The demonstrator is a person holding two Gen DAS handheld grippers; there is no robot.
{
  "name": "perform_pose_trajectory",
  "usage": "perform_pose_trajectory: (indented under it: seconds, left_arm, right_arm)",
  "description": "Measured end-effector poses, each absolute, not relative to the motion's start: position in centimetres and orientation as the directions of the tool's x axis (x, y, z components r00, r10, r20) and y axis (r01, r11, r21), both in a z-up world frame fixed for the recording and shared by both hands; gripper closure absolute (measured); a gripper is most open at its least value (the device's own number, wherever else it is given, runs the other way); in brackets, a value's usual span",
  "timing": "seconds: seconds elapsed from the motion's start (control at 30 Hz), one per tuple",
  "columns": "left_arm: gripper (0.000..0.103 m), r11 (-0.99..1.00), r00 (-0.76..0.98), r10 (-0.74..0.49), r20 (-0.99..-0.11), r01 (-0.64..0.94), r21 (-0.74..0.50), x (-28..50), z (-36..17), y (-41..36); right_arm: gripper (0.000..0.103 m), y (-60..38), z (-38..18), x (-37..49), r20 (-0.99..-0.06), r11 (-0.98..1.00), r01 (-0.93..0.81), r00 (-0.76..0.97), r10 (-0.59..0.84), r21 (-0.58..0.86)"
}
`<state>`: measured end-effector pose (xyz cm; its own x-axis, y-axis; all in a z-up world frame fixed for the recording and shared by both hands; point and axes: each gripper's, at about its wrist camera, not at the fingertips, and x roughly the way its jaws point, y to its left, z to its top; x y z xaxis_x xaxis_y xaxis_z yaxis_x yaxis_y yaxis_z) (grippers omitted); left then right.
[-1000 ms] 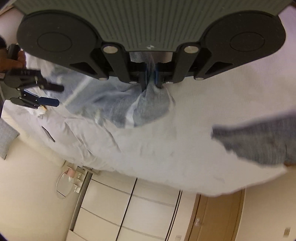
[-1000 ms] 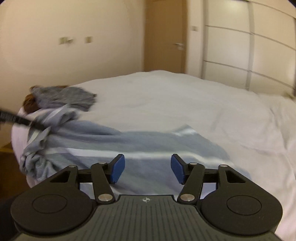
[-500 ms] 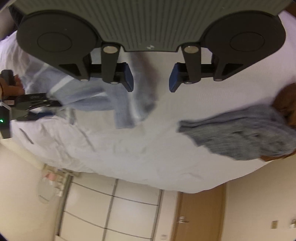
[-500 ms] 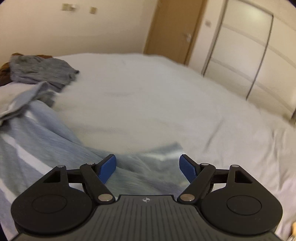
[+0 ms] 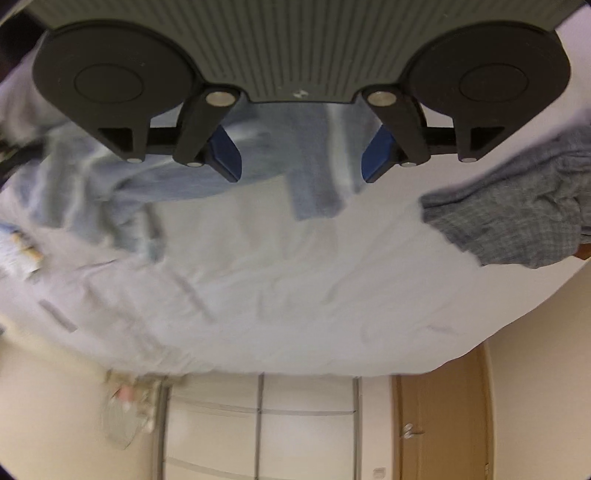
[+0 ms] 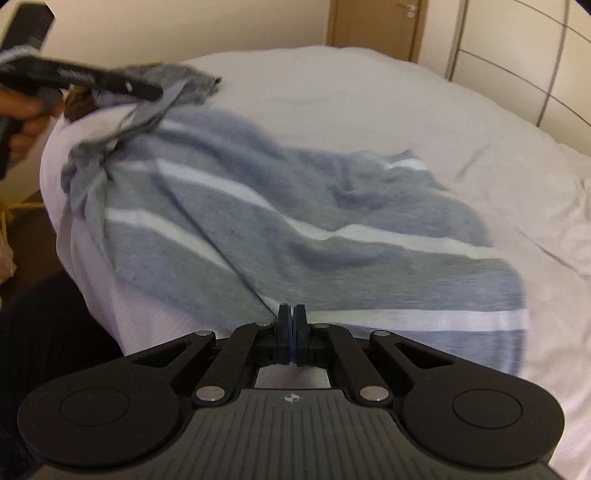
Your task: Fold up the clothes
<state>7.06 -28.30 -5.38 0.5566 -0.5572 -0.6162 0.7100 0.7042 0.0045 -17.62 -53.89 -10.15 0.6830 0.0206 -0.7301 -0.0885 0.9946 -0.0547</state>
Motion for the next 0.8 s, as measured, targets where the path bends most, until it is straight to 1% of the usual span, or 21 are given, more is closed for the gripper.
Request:
perform_pose_trajectory:
  seconds: [0.03,0.07,0.1,0.13,0.17,0.2,0.23,0.27,0.33,0.4,0.47,0.5,0.53,0.57,0.6,0.63,0.67,0.8]
  left_arm:
    - [0.035,0.707,0.545,-0.541,-0.641,0.707,0.004,7.7,-5.8,-28.6]
    - [0.037,0.703,0.527,-0.532,-0.663,0.711,0.001,8.2,-6.4,-28.8]
    - [0.043,0.693,0.507,-0.534,-0.677,0.720,-0.008,8.4,-6.8,-29.0]
    - [0.052,0.681,0.487,-0.543,-0.684,0.732,-0.020,8.6,-7.1,-29.1]
    - [0.080,0.668,0.469,-0.559,-0.684,0.744,-0.036,8.7,-7.3,-29.0]
    - [0.096,0.654,0.452,-0.582,-0.676,0.754,-0.059,8.9,-7.2,-28.8]
    - [0.096,0.642,0.441,-0.615,-0.654,0.762,-0.089,9.2,-6.9,-28.5]
    - [0.097,0.627,0.435,-0.661,-0.612,0.768,-0.130,9.7,-6.2,-28.1]
    - [0.099,0.589,0.438,-0.737,-0.514,0.789,-0.172,10.9,-4.3,-27.4]
    - [0.099,0.557,0.445,-0.788,-0.425,0.810,-0.183,12.1,-2.4,-27.1]
    - [0.099,0.533,0.447,-0.817,-0.365,0.827,-0.178,13.5,-0.9,-27.3]
    - [0.099,0.523,0.442,-0.824,-0.355,0.834,-0.175,14.3,-0.4,-27.8]
    - [0.099,0.519,0.440,-0.825,-0.355,0.839,-0.164,14.9,-0.1,-28.4]
    - [0.099,0.518,0.439,-0.823,-0.361,0.841,-0.158,15.4,0.1,-29.0]
    - [0.099,0.523,0.438,-0.816,-0.376,0.838,-0.158,15.8,0.3,-29.6]
    - [0.099,0.530,0.438,-0.808,-0.393,0.833,-0.161,16.1,0.4,-30.3]
    - [0.099,0.541,0.438,-0.797,-0.416,0.824,-0.169,16.3,0.7,-30.8]
    - [0.099,0.577,0.455,-0.767,-0.453,0.797,-0.176,15.7,4.1,-30.9]
  right_arm:
    - [0.102,-54.4,-9.5,-17.4,-0.715,0.996,-0.074,0.699,0.010,-0.059]
    - [0.098,-55.1,-8.8,-17.0,-0.696,0.996,-0.057,0.718,-0.004,-0.065]
    - [0.079,-55.7,-8.2,-16.5,-0.677,0.997,-0.040,0.735,-0.018,-0.070]
    - [0.060,-56.5,-7.7,-15.8,-0.660,0.997,-0.020,0.751,-0.033,-0.073]
    - [0.053,-57.5,-7.4,-15.0,-0.642,0.997,0.001,0.765,-0.050,-0.076]
    - [0.043,-58.6,-7.1,-14.1,-0.630,0.997,0.020,0.774,-0.063,-0.076]
    - [0.034,-59.5,-7.0,-13.0,-0.625,0.996,0.033,0.777,-0.077,-0.081]
    - [0.030,-60.3,-7.1,-11.8,-0.622,0.995,0.046,0.778,-0.092,-0.089]
    - [0.011,-61.9,-7.6,-9.1,-0.621,0.995,0.056,0.778,-0.099,-0.088]
    - [0.009,-63.9,-8.8,-6.0,-0.628,0.997,0.068,0.774,-0.079,-0.042]
    - [0.010,-66.0,-10.6,-3.1,-0.669,0.997,0.080,0.742,-0.048,0.017]
    - [0.017,-66.7,-11.2,-2.1,-0.685,0.995,0.080,0.728,-0.022,0.054]
    - [0.039,-67.2,-11.8,-1.6,-0.696,0.993,0.077,0.718,0.011,0.095]
    - [0.054,-67.7,-12.3,-1.1,-0.705,0.988,0.074,0.708,0.044,0.136]
    - [0.087,-68.1,-12.8,-0.6,-0.713,0.982,0.072,0.697,0.078,0.177]
    - [0.095,-68.6,-13.3,0.0,-0.719,0.974,0.070,0.686,0.111,0.217]
    - [0.096,-68.8,-12.9,-0.3,-0.716,0.971,0.081,0.689,0.108,0.225]
    - [0.098,-69.2,-8.2,-3.6,-0.670,0.973,0.169,0.742,-0.020,0.158]
